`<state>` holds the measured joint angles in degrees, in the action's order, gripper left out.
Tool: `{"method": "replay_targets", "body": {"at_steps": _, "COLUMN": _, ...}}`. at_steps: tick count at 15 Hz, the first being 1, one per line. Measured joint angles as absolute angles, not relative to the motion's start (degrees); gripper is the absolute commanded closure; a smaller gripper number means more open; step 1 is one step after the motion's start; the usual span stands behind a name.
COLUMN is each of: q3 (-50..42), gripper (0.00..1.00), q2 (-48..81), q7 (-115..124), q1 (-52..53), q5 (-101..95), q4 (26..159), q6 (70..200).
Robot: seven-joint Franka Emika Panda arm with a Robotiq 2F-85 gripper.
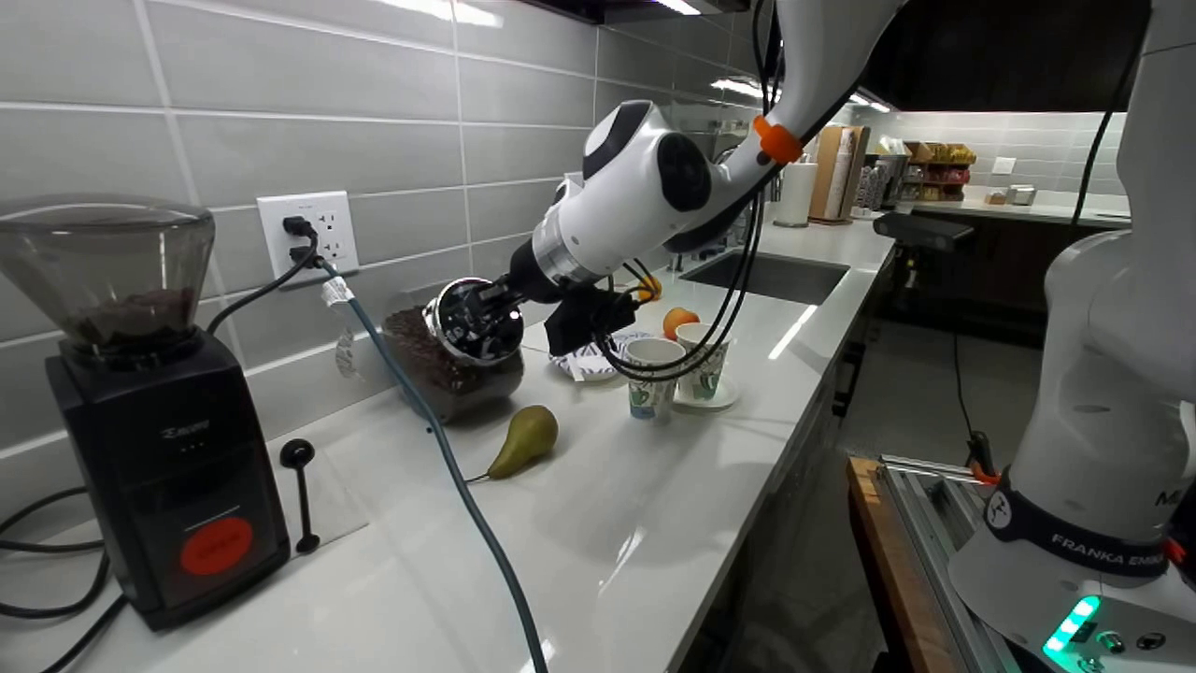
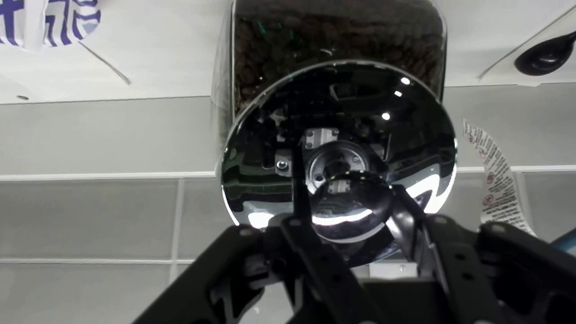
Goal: Pick up the lid from the counter and put it on the jar
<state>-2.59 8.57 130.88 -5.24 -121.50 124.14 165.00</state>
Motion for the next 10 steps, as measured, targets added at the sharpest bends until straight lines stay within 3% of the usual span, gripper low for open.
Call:
{"method": "replay_targets", "body": {"at_steps": 6, "q3": -2.6, "gripper": 0.79, "q2": 9.6, "q7": 135.5, "q1": -5.3, "q5": -127.5, "q4": 123.4, "q6": 165.0}}
{"method": "replay_targets", "body": {"at_steps": 7, "q3": -2.6, "gripper": 0.72, "q2": 9.8, "q7": 136.0, "q1": -5.3, "q5": -128.3, "q4": 123.2, "q6": 165.0}}
{"method": "replay_targets", "body": {"at_steps": 9, "q3": -2.6, "gripper": 0.28, "q2": 9.9, "q7": 136.9, "q1": -5.3, "q5": -129.4, "q4": 123.1, "q6": 165.0}}
{"method": "replay_targets", "body": {"at_steps": 10, "q3": -2.6, "gripper": 0.25, "q2": 9.9, "q7": 137.2, "q1": -5.4, "q5": -129.7, "q4": 123.0, "q6": 165.0}}
